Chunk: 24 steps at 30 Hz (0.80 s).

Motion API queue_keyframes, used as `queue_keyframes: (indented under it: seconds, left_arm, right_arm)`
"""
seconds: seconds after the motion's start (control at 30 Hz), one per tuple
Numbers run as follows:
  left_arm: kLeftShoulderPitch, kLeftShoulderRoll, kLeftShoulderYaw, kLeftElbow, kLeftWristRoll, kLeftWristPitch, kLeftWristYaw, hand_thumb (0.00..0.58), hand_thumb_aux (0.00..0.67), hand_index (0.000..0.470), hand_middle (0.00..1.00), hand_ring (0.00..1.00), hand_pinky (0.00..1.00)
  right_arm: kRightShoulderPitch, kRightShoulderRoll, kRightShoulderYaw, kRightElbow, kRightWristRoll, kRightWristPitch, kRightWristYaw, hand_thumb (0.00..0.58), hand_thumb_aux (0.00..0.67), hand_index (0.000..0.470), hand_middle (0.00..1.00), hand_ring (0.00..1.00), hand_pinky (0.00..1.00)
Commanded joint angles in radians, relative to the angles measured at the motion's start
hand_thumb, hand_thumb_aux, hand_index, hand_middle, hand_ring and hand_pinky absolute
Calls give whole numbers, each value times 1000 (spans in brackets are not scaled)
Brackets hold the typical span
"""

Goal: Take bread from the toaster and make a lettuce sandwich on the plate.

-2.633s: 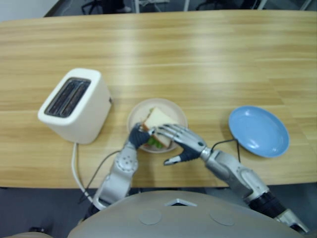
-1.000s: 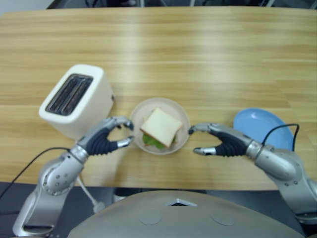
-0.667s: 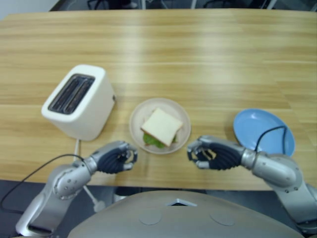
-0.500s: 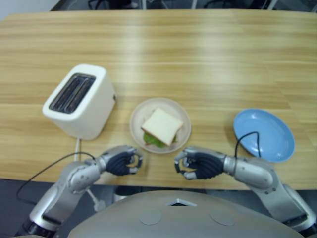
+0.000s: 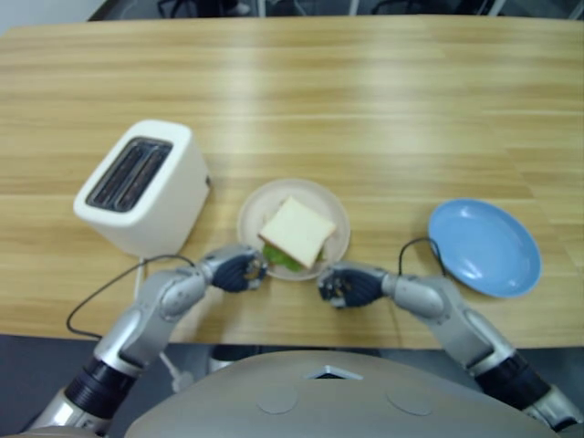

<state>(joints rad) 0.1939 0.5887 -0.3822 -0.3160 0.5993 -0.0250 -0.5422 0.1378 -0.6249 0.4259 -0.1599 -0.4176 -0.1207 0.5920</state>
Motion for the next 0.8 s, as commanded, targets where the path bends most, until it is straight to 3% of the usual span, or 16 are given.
queue_keyframes:
  seconds: [0.03,0.4,0.63,0.67,0.7,0.73,0.77,0.8]
  left_arm:
    - [-26,-15,-8,49,19,7,17,580,670,460,1000,1000,1000]
    - [-275,-127,-10,359,43,-12,169,580,670,460,1000,1000,1000]
    - [-345,-163,1,443,34,-35,273,580,670,460,1000,1000,1000]
    - [-339,-163,8,425,27,-34,279,580,670,460,1000,1000,1000]
    - [-328,-162,18,401,16,-32,282,580,670,460,1000,1000,1000]
    - [-317,-163,28,378,3,-29,285,580,670,460,1000,1000,1000]
    - [-303,-170,46,348,-21,-22,285,456,360,247,773,773,773]
    - [-287,-185,69,314,-60,-7,278,0,0,0,0,0,0]
  right_arm:
    - [-68,32,-8,143,-16,-14,-42,580,670,460,455,455,455]
    - [-251,193,-27,424,2,-104,-188,580,670,460,455,455,455]
    - [-261,212,-38,466,-9,-123,-252,580,670,460,443,443,443]
    - [-253,212,-48,452,-4,-120,-262,580,670,460,161,161,161]
    - [-245,211,-62,434,4,-117,-272,580,670,460,0,0,0]
    - [-236,211,-78,414,15,-112,-281,580,670,460,0,0,0]
    - [-226,213,-98,389,28,-102,-292,288,194,133,0,0,0]
    - [-215,219,-126,359,48,-86,-302,0,0,0,0,0,0]
